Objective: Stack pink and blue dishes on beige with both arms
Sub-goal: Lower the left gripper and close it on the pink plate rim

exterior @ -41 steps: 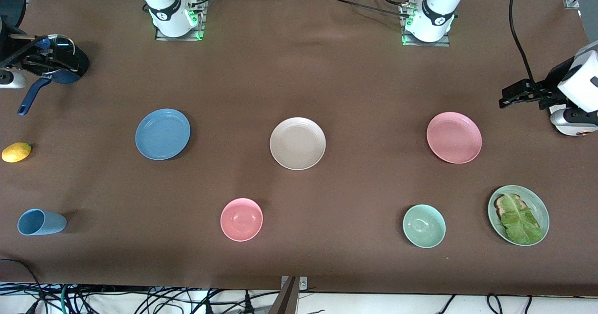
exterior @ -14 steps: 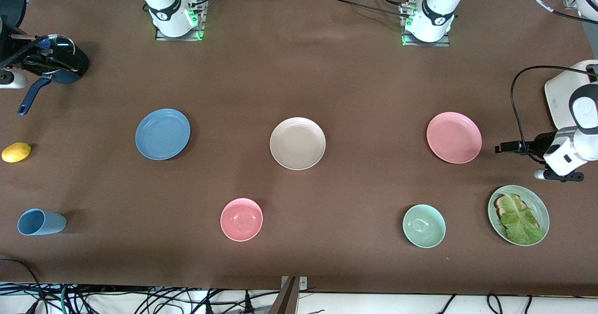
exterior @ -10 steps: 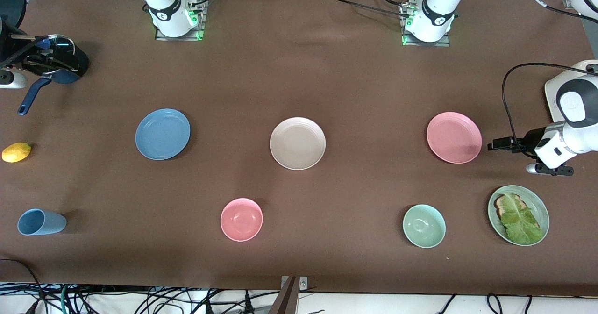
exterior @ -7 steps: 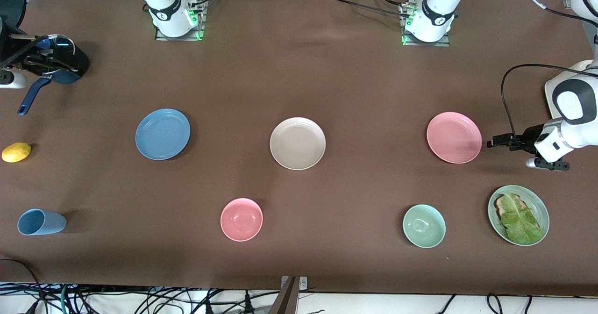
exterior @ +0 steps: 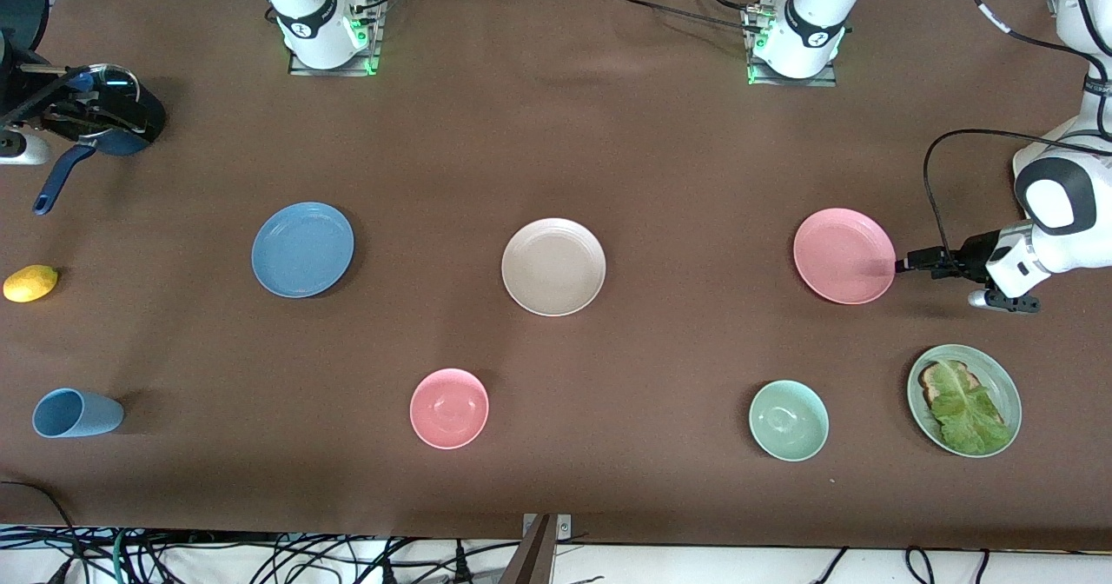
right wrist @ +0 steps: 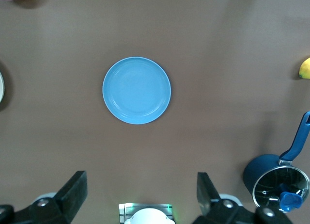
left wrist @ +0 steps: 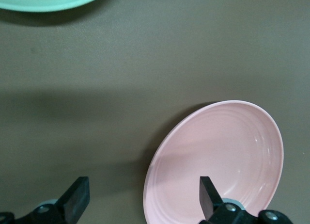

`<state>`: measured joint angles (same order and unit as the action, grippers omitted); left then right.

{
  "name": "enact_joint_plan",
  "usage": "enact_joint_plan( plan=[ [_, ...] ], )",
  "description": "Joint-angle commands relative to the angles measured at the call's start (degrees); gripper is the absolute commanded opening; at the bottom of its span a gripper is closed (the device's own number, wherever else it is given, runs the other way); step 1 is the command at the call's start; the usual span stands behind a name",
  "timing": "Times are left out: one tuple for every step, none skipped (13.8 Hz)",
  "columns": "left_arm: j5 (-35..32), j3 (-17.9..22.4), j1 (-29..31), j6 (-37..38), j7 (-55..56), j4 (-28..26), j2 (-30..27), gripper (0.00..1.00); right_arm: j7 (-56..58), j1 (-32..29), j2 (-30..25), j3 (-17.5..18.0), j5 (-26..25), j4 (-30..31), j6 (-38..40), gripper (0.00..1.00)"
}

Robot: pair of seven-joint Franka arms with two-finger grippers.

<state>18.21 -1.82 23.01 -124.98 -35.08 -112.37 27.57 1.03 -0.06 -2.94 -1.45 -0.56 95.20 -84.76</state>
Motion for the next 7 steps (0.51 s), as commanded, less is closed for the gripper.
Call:
enact_joint_plan(
  plan=[
    [2.00,-0.12,-0.25,-2.46,-1.84,-2.23,-0.41,1.00,0.47,-0.38,-0.66,0.48,-0.32,0.33,0.47,1.00],
    [2.44,-0.12,-0.42,-2.72,-2.27,-2.58,-0.06,1.00,0.47,-0.38,-0.66,0.48,-0.32,0.33,0.47,1.00],
    [4.18,-0.12,-0.60,-3.68,-3.32,-3.20,0.29,1.00,0.47,-0.38,-0.66,0.48,-0.32,0.33,0.47,1.00],
    [5.50,-0.12,-0.86,-5.52,-4.98,-4.42,0.38,1.00,0.47,-0.38,-0.66,0.57,-0.32,0.33,0.47,1.00],
    [5.78,-0.12,-0.95,-6.58,-5.87,-4.96,0.38,1.00,0.47,-0.38,-0.66,0.57,-0.32,0.33,0.47,1.00],
    [5.78,-0.12,-0.86,-6.59,-5.97,-5.14,0.38,1.00,0.38,-0.38,-0.66,0.57,-0.32,0.33,0.56,1.00],
    [5.78,-0.12,-0.77,-6.59,-6.05,-5.83,0.21,1.00,0.38,-0.38,-0.66,0.74,-0.32,0.33,0.47,1.00]
  ],
)
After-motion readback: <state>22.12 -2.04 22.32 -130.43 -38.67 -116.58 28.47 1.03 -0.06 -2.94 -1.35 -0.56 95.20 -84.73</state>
